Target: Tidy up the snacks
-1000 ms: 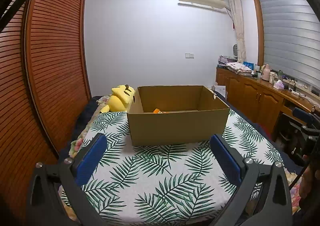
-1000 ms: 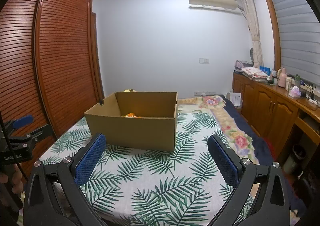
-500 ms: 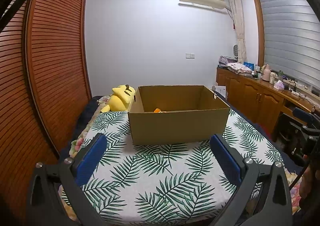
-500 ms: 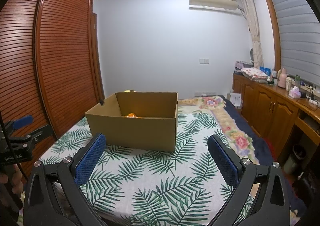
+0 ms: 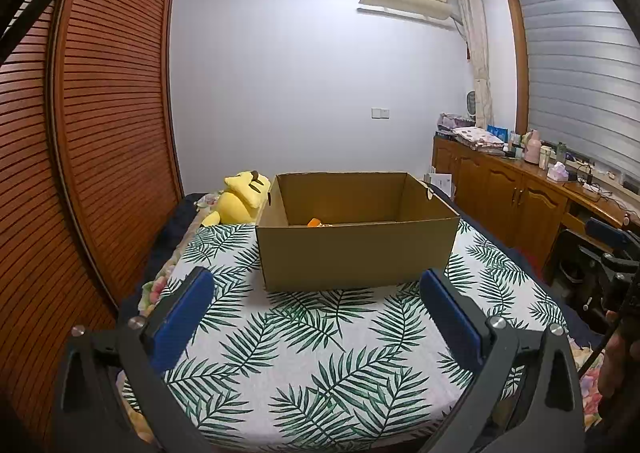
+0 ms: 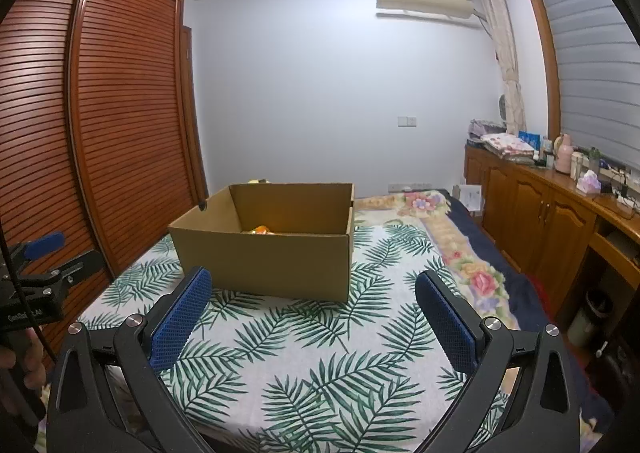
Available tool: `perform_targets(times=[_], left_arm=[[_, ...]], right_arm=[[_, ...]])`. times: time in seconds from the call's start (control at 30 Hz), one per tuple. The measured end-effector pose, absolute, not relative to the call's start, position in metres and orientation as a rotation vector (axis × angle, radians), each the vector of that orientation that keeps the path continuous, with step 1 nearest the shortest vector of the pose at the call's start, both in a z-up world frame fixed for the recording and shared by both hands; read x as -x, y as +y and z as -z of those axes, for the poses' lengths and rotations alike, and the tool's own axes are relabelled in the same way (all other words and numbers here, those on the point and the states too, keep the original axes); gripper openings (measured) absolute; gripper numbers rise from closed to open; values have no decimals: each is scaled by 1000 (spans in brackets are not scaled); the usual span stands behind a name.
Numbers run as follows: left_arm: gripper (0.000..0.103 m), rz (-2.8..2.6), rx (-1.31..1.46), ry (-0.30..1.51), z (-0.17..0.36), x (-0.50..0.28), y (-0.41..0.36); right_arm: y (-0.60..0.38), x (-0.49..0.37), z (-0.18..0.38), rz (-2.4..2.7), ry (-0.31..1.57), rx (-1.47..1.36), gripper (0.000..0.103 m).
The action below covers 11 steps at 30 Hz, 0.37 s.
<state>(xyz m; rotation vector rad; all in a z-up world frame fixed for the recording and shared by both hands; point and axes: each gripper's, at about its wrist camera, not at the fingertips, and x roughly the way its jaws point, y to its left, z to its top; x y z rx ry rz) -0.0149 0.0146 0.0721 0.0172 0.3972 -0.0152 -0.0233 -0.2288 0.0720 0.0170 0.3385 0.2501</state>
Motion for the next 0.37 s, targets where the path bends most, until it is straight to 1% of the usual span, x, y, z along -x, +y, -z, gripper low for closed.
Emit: perform_targets(times=[0.37], left_arm=[[103, 16, -15, 396, -73, 16, 14]], right_arm=[[-229, 23, -72, -250, 339, -18, 103]])
